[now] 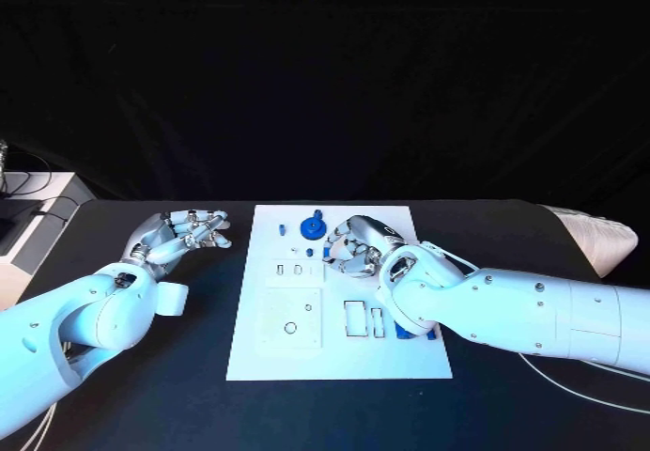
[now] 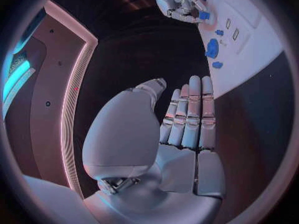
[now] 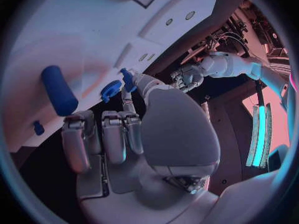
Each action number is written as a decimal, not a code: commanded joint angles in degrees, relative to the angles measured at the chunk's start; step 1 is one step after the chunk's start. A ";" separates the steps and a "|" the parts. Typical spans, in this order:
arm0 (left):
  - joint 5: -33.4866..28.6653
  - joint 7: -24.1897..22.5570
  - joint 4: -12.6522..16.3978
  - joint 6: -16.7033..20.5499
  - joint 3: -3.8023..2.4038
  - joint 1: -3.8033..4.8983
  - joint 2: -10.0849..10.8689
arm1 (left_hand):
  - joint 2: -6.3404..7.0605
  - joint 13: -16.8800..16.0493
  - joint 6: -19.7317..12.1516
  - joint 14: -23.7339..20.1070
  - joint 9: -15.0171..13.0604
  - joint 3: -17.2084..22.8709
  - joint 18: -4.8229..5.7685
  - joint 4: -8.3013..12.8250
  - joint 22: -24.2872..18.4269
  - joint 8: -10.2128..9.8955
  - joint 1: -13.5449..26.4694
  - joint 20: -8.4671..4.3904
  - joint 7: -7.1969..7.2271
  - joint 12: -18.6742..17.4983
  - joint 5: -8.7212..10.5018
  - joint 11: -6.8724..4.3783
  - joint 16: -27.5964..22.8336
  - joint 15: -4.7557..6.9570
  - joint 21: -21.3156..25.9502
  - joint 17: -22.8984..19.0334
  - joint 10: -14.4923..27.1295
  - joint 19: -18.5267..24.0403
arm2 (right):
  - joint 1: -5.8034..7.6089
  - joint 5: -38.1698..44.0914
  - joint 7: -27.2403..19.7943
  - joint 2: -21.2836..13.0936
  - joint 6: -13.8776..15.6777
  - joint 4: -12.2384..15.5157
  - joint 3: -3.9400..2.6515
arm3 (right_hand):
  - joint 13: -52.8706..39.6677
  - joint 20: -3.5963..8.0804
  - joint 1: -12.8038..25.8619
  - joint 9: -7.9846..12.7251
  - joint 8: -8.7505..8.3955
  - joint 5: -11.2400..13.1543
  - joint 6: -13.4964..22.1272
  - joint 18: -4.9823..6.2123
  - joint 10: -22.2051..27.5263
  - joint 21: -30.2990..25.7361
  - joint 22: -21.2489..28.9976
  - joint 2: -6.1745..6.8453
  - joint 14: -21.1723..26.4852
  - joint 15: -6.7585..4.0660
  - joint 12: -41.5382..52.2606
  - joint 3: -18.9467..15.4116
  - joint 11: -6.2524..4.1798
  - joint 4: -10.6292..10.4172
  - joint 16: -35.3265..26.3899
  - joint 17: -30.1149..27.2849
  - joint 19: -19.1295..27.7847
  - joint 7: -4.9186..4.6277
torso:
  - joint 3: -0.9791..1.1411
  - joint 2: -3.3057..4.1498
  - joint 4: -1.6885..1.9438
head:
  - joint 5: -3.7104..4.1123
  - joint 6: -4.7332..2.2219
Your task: Assemble the parts on the task board
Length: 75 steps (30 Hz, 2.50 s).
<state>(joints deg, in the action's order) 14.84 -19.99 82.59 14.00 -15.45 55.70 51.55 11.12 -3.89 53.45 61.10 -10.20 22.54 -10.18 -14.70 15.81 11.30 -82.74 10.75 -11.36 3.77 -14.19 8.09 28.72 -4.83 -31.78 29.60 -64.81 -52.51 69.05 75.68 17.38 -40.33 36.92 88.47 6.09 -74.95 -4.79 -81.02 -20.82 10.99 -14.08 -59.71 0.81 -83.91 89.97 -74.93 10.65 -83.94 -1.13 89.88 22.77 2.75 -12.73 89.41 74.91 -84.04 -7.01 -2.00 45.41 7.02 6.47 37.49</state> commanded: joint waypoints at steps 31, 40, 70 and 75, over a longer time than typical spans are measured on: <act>0.13 0.06 -0.47 -1.33 -0.04 -0.29 -0.40 | 0.39 0.04 -0.05 -0.33 -0.12 0.34 -0.04 0.13 0.15 -0.27 0.36 -0.03 -0.23 -0.14 0.38 0.06 0.22 0.14 -0.34 0.12 0.02 0.58 | -1.00 8.53 5.60 3.18 -4.77 -0.65 0.65 | -15.05 0.37 1.53 -0.20 0.66 -0.14 -0.22 -0.81 -6.09 0.03 -15.07 0.76 -5.59 -0.55 0.12 -0.10 -0.41 -0.40 0.05 13.03 -5.96 0.17 | 0.03 0.00 -0.11 | -0.27 1.35; 0.13 0.08 -0.55 -1.38 -0.04 -0.32 -0.39 | 0.42 0.05 -0.14 -0.34 -0.13 0.34 -0.05 0.12 0.22 -0.34 0.45 0.00 -0.28 -0.17 0.38 0.11 0.24 0.11 -0.45 0.15 0.14 0.66 | -1.00 9.93 6.11 3.32 -4.51 -0.74 0.66 | -15.05 0.39 1.61 -0.21 0.69 -0.05 -0.20 -0.81 -6.09 0.03 -15.07 0.86 -5.58 -0.57 0.12 -0.15 -0.43 -0.42 0.03 12.96 -5.96 0.18 | 0.12 -0.04 -0.06 | -0.33 1.29; 0.13 0.26 -0.71 -1.56 -0.04 -0.38 -0.40 | 0.45 0.05 -0.21 -0.38 -0.14 0.35 -0.06 0.14 0.28 -0.39 0.51 0.03 -0.32 -0.17 0.38 0.14 0.24 0.09 -0.55 0.18 0.24 0.76 | -1.01 11.17 6.85 3.61 -4.60 -1.27 0.66 | -13.85 -0.37 3.70 0.50 -0.74 1.40 3.73 -0.81 -4.82 0.03 -15.07 3.23 -5.53 0.43 -1.35 -2.92 0.70 -1.99 -0.05 12.75 -5.96 -1.14 | 0.11 0.00 -0.09 | -0.13 1.10; 0.13 0.27 -0.73 -1.59 -0.04 -0.40 -0.41 | 0.45 0.05 -0.21 -0.38 -0.14 0.35 -0.06 0.14 0.28 -0.39 0.51 0.03 -0.32 -0.17 0.38 0.14 0.24 0.09 -0.55 0.18 0.24 0.76 | -1.02 11.17 6.86 3.64 -4.59 -1.32 0.67 | -13.46 -0.44 3.67 0.55 -0.84 1.52 4.00 -0.81 -4.40 0.03 -15.07 3.24 -5.51 0.49 -1.83 -3.15 0.78 -2.09 -0.08 12.66 -5.96 -1.22 | 0.11 0.00 -0.09 | -0.14 1.08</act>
<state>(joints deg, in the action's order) 14.87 -19.49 81.79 13.45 -15.45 55.30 51.24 11.36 -3.89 53.45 61.10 -10.24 22.54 -10.19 -14.70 16.04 11.30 -82.50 10.75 -11.36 3.77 -14.19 8.09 28.72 -4.83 -32.02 29.69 -64.81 -52.09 68.07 86.03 24.07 -36.74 33.15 87.14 6.75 -74.94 -4.74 -77.95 -20.34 10.39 -12.76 -56.21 0.82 -83.91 90.04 -74.95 13.73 -83.92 -1.11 88.31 20.00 3.18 -14.86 89.41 74.91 -83.99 -8.25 -1.90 45.41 6.93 6.33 38.58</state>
